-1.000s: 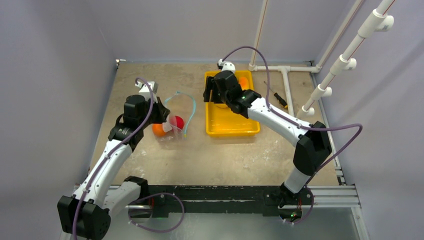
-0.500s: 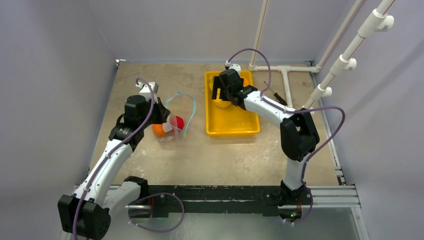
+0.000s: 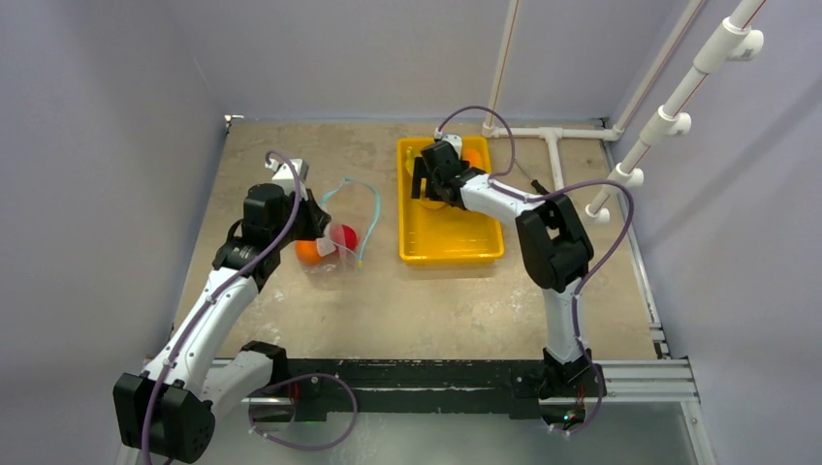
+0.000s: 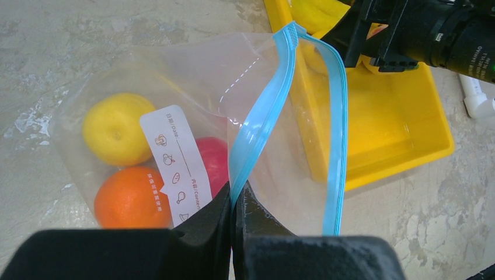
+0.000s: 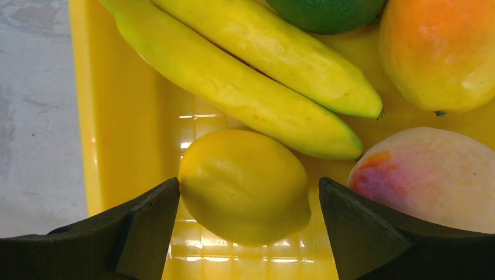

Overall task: Place the food in the zip-top bag and seal the zipper
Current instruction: Pick up the fake fruit from the bin.

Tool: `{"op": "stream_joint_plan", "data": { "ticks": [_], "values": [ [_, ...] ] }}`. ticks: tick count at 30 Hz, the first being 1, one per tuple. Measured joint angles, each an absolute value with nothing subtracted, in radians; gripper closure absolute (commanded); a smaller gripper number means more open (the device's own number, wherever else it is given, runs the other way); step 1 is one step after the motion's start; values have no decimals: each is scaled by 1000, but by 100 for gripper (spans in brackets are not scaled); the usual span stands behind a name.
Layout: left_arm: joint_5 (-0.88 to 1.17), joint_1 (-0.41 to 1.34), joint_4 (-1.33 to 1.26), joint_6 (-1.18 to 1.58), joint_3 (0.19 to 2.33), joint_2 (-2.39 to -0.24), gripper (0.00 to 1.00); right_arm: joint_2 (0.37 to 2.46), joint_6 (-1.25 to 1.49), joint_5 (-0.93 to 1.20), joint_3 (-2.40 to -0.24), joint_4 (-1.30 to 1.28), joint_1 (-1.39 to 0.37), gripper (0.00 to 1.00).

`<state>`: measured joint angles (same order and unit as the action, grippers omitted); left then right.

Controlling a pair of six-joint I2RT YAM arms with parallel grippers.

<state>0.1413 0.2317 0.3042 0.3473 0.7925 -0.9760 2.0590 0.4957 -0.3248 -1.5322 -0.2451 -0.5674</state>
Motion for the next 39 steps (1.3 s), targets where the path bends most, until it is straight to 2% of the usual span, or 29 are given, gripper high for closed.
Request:
{"op": "stream_joint_plan", "data": {
  "ticks": [6, 14, 22, 28, 39],
  "values": [
    [141, 232, 304, 347, 793, -980, 100, 2083, 496, -324, -1537, -242, -566, 11],
    [141, 232, 304, 347, 793, -983, 100, 2086, 496, -323, -1539, -231, -566, 22],
    [141, 232, 304, 347, 793, -983, 100, 2086, 496, -318, -1533, -207, -566, 57],
    [141, 232, 305, 347, 793, -983, 100, 2059, 497, -301, -1496, -195, -566, 71],
    [137, 232, 305, 347, 793, -983, 100, 1847, 497, -285, -1464, -200, -566, 75]
  ]
}}
